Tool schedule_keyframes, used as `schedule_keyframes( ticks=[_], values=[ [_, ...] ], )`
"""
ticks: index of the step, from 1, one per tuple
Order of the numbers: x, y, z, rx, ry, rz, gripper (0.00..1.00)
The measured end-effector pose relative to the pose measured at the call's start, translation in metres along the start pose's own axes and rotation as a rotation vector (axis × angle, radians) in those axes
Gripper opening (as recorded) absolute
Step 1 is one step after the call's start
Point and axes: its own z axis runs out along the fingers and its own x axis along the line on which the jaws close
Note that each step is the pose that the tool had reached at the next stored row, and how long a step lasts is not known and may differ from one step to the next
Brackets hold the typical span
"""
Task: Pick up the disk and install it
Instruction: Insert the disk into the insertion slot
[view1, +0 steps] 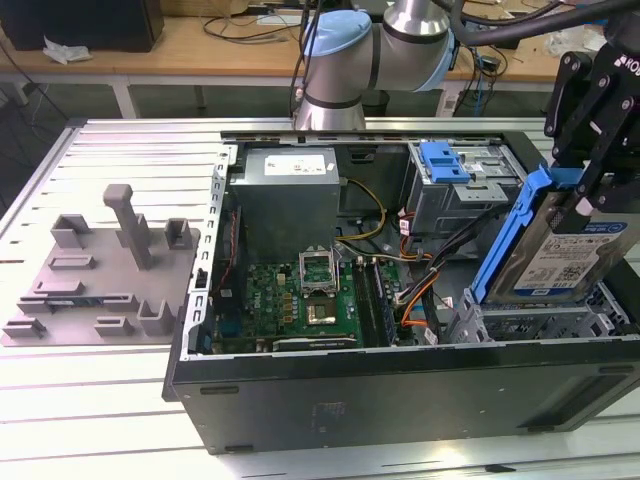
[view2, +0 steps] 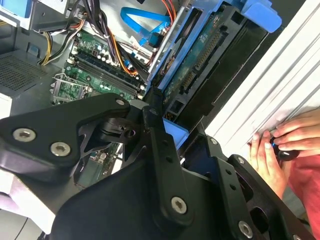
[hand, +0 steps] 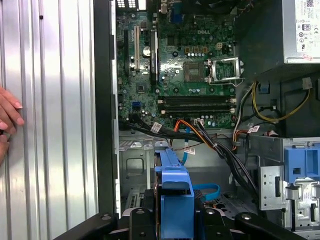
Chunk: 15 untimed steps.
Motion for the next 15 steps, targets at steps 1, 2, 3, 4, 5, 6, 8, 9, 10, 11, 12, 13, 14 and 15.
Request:
schedule_keyframes(
  ticks=[1,2,3,4,5,6,8,9,10,11,12,13,14,15],
  values=[
    [0.0000,0.0000,0.0008,-0.0002,-0.0001,0.000,0.37],
    [0.0000,0.0000,0.0014,-0.0002,0.0000,0.000,0.37],
    [0.0001,0.0000,0.0025,-0.0002,-0.0001,0.000,0.37],
    [0.0001,0.0000,0.0033,-0.0001,-0.0003,0.000,0.37],
    [0.0002,-0.0001,0.0040,-0.0001,-0.0001,0.000,0.37],
    [0.0002,-0.0001,0.0047,-0.0001,-0.0002,0.000,0.37],
    [0.0002,-0.0001,0.0064,-0.0001,-0.0002,0.000,0.37],
    [0.0003,-0.0001,0.0072,-0.0002,-0.0001,0.000,0.37],
    [0.0003,-0.0001,0.0078,-0.0003,0.0000,0.000,0.37],
    [0.0003,-0.0002,0.0084,-0.0003,0.0001,0.000,0.37],
    [0.0004,-0.0002,0.0090,-0.0003,0.0001,0.000,0.37],
    [0.0004,-0.0003,0.0100,-0.0003,-0.0002,0.000,0.37],
    [0.0004,-0.0006,0.0109,0.0000,-0.0010,0.000,0.37],
    [0.0005,-0.0007,0.0118,-0.0001,-0.0008,0.000,0.37]
  ],
)
